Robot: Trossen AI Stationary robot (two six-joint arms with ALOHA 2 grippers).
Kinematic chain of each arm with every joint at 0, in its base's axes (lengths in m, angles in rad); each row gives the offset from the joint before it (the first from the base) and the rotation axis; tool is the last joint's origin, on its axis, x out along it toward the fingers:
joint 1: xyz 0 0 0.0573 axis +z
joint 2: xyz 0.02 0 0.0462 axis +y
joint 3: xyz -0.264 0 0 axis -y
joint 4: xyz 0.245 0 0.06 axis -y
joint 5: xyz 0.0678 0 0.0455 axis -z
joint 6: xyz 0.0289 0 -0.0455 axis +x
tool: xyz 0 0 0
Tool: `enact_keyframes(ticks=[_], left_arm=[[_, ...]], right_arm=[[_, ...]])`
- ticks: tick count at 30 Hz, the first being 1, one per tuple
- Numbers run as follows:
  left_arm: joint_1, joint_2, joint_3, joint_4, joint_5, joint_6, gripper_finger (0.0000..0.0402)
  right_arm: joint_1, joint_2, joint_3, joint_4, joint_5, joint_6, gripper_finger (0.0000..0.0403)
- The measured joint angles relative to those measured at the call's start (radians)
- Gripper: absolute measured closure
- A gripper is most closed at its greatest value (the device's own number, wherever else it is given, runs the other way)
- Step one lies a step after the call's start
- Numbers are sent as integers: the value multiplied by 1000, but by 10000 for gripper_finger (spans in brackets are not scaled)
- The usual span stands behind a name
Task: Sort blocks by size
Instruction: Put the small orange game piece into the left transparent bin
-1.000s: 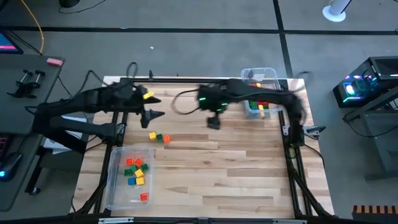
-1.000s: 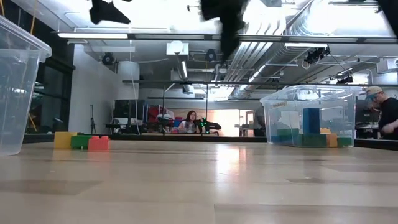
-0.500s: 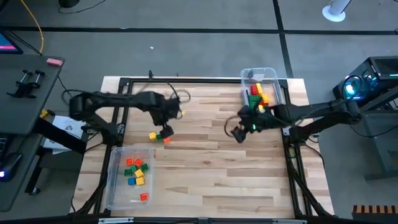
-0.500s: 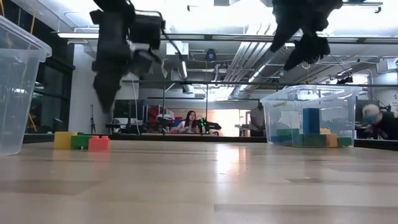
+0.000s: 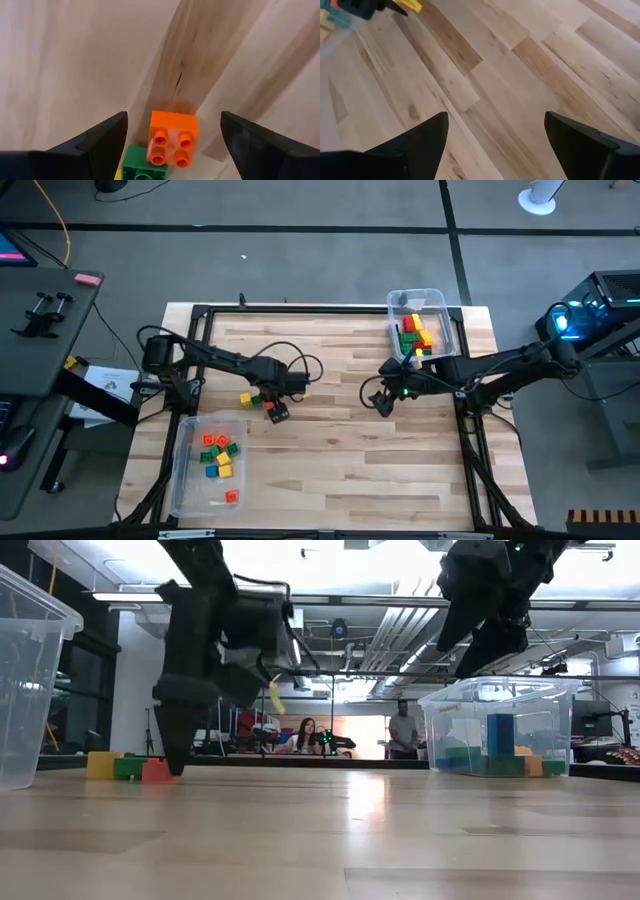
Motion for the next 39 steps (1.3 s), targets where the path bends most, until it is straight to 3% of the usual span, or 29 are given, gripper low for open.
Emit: enact_keyframes(ticks=[12, 17, 23, 28, 34, 39], left_arm=[[1, 60, 4, -32, 19, 58, 108], [-7, 63, 2, -69, 33, 106, 172], [-7, 63, 1, -88, 57, 131, 290], [9, 41, 14, -87, 57, 149, 299], [26, -138, 128, -59, 15, 197, 299], [-37, -406, 149, -89, -2, 135, 299]], right_arm=[[0, 0, 0, 1, 13, -1, 78], [0, 0, 0, 1, 13, 0, 78], [0, 0, 0, 1, 14, 8, 78], [0, 0, 0, 1, 26, 8, 78], [0, 0, 1, 20, 67, 7, 78], [0, 0, 1, 39, 74, -6, 78]])
